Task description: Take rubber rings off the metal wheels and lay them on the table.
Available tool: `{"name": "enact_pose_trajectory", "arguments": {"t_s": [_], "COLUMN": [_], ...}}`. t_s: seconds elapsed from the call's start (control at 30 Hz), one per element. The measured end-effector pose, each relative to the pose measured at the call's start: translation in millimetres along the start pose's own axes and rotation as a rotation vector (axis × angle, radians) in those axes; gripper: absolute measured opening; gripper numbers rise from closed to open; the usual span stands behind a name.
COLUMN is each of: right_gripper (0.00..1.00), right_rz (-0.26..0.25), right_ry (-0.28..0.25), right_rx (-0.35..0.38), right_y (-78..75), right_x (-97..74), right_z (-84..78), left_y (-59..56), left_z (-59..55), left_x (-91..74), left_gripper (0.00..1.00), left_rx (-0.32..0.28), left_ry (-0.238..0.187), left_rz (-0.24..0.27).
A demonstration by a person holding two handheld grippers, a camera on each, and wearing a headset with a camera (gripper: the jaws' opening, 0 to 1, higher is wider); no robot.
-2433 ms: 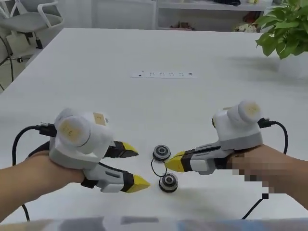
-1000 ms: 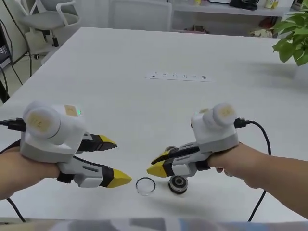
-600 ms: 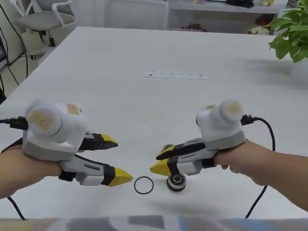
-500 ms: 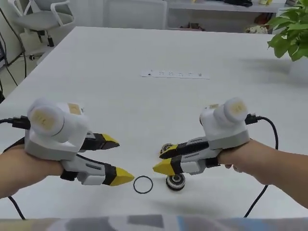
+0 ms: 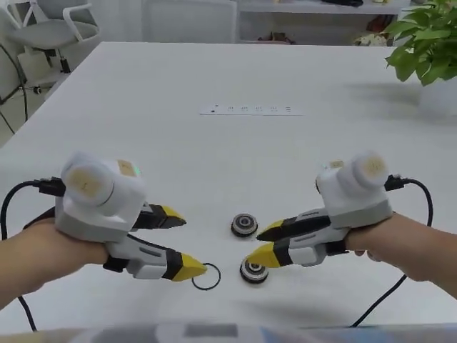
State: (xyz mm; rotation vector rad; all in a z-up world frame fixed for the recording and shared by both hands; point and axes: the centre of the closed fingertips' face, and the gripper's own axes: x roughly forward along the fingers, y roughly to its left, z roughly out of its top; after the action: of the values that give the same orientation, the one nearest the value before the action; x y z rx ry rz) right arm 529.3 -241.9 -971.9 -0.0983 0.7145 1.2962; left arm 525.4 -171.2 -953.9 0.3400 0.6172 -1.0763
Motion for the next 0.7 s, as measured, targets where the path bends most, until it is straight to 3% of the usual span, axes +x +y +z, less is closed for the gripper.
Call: {"name": "enact_pose_trajectory", "arguments": {"t_s": [0.3, 0.7], "right_gripper": [0.31, 0.3], "right_rz": [-0.023, -0.028], "right_ry": [0.009, 0.055], "right_rx": [0.011, -0.049], "right_y": [-8.2, -11.1], "right_x": [-9.4, -6.8], "right_z": [-16.1, -36.9], "left_y": [-3.0, -12.3], "left_z": [0.5, 1.1], "left_x": [16.2, 37.2], "left_gripper": [0.53, 0.5], "left_rx": [0.008, 0.021], "left_ry": [0.015, 0.038], "left_rz": [-0.036, -0.08]}}
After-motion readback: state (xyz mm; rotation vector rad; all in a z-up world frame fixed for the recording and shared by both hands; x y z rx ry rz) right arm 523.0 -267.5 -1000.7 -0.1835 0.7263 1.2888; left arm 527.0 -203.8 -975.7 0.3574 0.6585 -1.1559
